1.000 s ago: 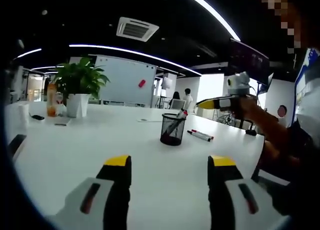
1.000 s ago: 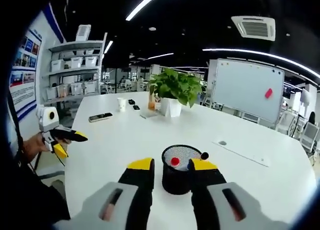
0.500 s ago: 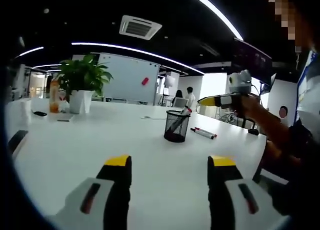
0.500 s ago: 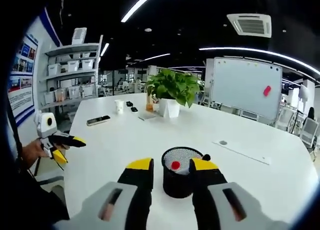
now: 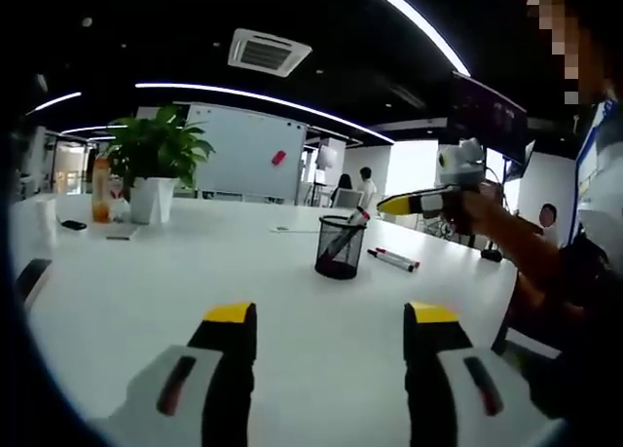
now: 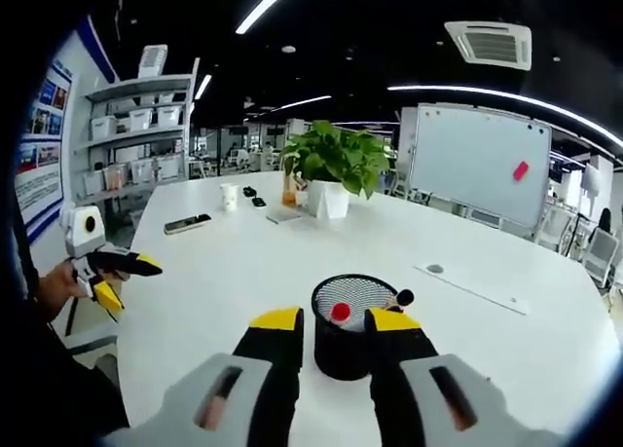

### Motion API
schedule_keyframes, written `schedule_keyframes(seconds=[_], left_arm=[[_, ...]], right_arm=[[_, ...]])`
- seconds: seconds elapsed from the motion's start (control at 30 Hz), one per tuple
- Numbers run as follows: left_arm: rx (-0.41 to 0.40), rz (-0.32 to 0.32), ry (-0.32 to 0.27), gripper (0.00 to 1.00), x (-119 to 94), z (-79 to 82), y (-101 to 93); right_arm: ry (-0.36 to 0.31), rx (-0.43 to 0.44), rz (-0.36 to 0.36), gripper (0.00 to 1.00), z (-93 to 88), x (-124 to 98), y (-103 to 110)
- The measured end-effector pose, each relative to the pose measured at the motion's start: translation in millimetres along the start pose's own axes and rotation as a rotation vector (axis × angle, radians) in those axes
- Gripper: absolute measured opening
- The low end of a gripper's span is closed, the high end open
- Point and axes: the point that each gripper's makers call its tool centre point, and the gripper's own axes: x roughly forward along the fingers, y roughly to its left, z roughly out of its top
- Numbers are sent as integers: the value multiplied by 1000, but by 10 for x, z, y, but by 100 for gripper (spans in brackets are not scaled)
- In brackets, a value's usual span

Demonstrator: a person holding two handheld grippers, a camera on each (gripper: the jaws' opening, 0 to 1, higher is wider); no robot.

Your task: Pick up the whiteboard markers from the pen holder and place them facing the whiteboard neatly

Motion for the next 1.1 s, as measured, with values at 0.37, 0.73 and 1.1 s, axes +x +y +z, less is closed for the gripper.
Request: schedule_keyframes(seconds=[0.37,0.73,1.1], left_arm=[[1,-1,3,62,14,0,13],[6,-1,-5,61,-3,16,-16],[-5,8,-2,61,-12,-19,28]], right_arm=[[-16,20,-9,29,30,47,-30],[-6,54,-7,29,-26,113,-43],[8,86,18,28,-104,295,2]])
